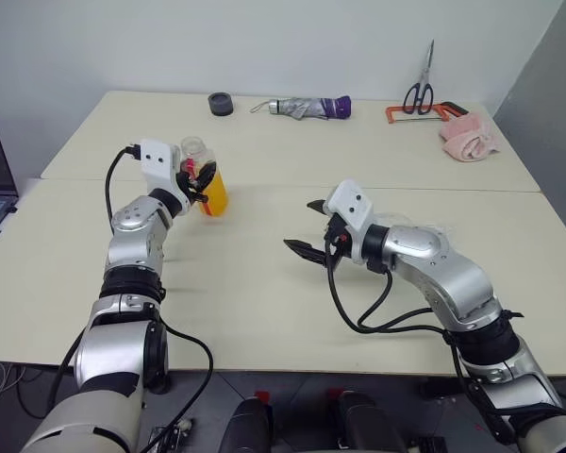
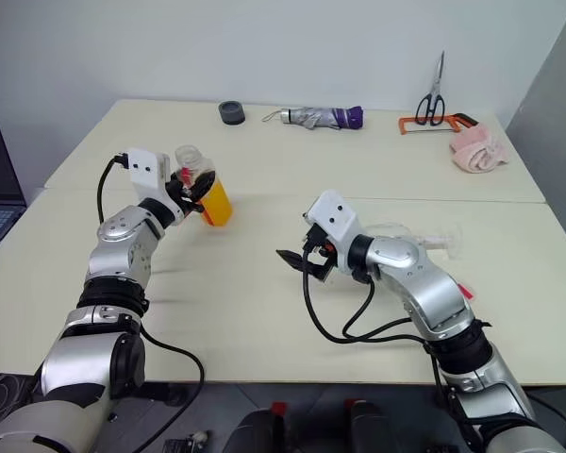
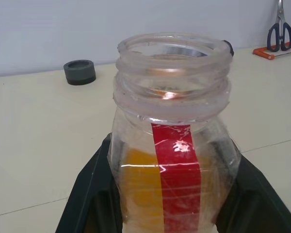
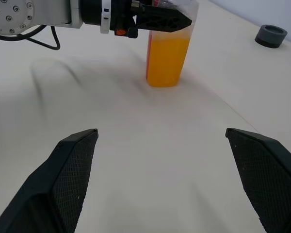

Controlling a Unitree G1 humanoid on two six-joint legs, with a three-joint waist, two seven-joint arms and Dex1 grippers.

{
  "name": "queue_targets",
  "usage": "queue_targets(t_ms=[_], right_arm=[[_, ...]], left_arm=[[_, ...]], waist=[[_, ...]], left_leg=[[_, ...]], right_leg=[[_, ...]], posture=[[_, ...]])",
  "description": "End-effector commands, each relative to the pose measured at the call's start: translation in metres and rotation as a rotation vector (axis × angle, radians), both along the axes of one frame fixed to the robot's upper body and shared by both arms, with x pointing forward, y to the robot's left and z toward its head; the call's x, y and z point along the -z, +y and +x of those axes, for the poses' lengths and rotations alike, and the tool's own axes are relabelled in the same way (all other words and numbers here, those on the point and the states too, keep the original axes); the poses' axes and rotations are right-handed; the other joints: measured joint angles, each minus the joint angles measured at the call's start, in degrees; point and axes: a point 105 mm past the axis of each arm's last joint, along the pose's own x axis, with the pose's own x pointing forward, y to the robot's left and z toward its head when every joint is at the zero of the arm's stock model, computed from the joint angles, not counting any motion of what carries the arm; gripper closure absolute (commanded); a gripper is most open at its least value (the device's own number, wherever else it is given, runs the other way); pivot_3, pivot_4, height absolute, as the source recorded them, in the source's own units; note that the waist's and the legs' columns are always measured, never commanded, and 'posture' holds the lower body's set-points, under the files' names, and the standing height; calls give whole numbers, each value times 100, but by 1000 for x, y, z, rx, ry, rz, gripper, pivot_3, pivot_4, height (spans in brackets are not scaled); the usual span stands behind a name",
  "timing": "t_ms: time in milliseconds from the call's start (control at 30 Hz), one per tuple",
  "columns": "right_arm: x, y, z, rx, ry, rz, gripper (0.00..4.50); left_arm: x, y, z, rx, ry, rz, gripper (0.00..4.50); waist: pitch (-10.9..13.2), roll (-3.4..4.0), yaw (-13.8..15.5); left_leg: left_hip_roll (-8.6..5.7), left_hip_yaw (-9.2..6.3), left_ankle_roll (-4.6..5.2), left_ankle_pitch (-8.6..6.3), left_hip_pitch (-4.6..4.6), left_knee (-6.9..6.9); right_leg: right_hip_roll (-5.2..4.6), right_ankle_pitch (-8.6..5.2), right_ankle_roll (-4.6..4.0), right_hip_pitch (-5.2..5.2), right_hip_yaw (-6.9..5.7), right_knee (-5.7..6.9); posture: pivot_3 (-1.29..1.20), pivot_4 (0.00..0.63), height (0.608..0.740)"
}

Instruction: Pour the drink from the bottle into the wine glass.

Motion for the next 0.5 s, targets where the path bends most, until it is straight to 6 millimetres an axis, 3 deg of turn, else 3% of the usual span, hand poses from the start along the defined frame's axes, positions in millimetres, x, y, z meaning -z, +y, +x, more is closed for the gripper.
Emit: queue_targets(t_ms=[33, 167, 500], right_arm=[[-14, 2, -2, -10, -49, 23, 0], [-15, 1, -3, -6, -49, 26, 0], [-10, -1, -7, -3, -37, 18, 0]], left_arm=[[-8, 1, 1, -8, -32, 0, 1412], [-7, 1, 0, -10, -44, 14, 74], [3, 0, -8, -13, -58, 28, 26]], waist=[[0, 0, -1], [0, 0, -1], [0, 0, -2]], left_leg=[[0, -1, 0, 0, 0, 1], [0, 0, 0, 0, -4, 3], [1, -3, 0, 0, -4, 3]], right_leg=[[0, 0, 0, -1, 0, 1], [0, 0, 0, -4, -1, 4], [0, 0, 0, -4, 0, 5]], posture=[[0, 150, 740], [0, 150, 740], [0, 150, 740]])
